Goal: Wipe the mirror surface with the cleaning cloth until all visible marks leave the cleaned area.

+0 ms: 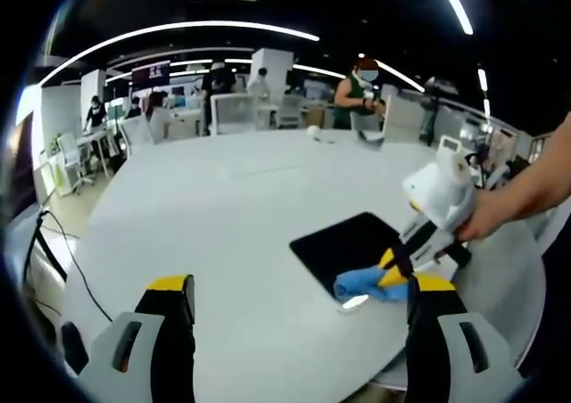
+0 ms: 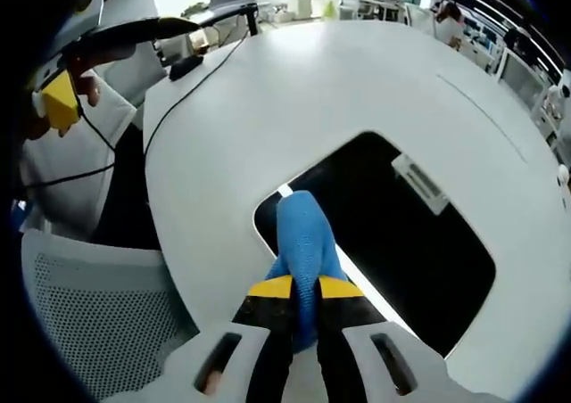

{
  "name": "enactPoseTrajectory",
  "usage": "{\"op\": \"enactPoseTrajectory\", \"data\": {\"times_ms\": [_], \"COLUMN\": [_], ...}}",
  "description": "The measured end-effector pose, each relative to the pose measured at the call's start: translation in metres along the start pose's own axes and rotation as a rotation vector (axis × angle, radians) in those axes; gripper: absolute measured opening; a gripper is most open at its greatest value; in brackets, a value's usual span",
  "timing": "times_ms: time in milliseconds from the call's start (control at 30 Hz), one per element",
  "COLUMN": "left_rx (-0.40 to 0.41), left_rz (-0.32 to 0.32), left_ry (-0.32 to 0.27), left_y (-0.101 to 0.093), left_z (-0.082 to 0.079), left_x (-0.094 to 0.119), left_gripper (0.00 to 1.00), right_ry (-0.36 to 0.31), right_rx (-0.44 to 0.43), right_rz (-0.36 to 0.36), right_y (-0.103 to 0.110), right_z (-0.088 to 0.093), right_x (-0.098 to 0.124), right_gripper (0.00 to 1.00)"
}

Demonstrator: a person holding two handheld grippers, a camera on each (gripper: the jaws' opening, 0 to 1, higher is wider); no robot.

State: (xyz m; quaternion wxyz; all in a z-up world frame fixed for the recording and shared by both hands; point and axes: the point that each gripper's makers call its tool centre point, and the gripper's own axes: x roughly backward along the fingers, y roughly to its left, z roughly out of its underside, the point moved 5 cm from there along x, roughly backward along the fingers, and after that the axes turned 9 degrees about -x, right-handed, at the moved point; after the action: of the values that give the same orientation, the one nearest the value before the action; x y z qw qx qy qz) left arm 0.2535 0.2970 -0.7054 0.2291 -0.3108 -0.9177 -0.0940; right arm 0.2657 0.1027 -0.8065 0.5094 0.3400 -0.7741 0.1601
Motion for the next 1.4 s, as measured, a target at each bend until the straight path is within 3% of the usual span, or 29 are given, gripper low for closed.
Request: {"op": "enactPoseTrajectory", "data": {"times_ms": [1400], "left_rx": [-0.008], "left_rz": [0.035], "left_ry": [-0.004], "left_y": [-0.015], "left_z": [-0.010], "left_x": [-0.021], "left_gripper": [1.00], "right_ry": [0.012], "right_rx": [-0.026], "right_rz": [-0.001], "right_y": [-0.025], "right_z": [0.019], "right_x": [0.012], "right_gripper": [0.03]}}
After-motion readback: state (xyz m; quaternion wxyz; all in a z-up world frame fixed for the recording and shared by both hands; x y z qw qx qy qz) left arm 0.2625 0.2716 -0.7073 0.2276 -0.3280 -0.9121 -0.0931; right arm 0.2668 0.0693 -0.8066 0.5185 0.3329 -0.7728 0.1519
